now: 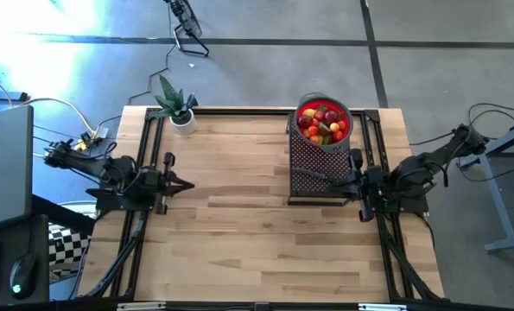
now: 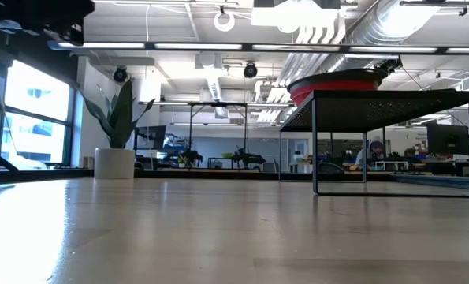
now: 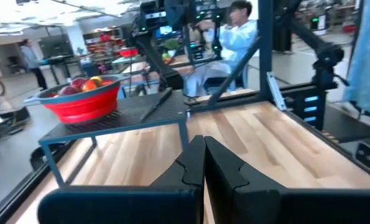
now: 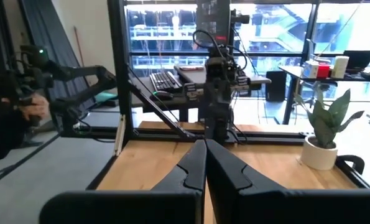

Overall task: Pick & Place Fruit
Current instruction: Return to Home Position

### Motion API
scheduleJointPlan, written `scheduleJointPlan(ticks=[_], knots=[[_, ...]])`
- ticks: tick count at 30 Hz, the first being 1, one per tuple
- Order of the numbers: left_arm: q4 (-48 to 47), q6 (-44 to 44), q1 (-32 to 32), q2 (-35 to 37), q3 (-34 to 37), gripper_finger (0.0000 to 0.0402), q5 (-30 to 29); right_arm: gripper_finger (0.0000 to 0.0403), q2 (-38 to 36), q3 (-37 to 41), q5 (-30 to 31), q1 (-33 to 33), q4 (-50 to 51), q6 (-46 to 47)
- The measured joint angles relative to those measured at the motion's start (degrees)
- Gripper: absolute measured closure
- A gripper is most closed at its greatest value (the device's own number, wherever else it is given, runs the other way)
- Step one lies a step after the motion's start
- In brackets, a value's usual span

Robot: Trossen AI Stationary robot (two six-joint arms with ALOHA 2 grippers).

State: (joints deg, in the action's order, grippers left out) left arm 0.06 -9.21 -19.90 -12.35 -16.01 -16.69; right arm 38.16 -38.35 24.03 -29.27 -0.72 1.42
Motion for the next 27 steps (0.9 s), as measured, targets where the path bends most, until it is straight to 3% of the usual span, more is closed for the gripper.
scheduleJointPlan(ticks=[11, 17, 27], knots=[[-6.8, -3.0, 0.0, 11.1, 0.0, 0.0401, 6.1, 0.0400, -0.8, 0.7, 0.8, -0.9, -0.4, 0.2], [-11.0, -4.5, 0.0, 12.0, 0.0, 0.0401, 9.1, 0.0400, -0.8, 0.7, 0.7, -0.9, -0.4, 0.3], [-0.1, -5.1, 0.0, 12.0, 8.8, 0.0401, 12.8, 0.0400, -0.8, 0.7, 0.7, -0.9, -1.2, 0.3]])
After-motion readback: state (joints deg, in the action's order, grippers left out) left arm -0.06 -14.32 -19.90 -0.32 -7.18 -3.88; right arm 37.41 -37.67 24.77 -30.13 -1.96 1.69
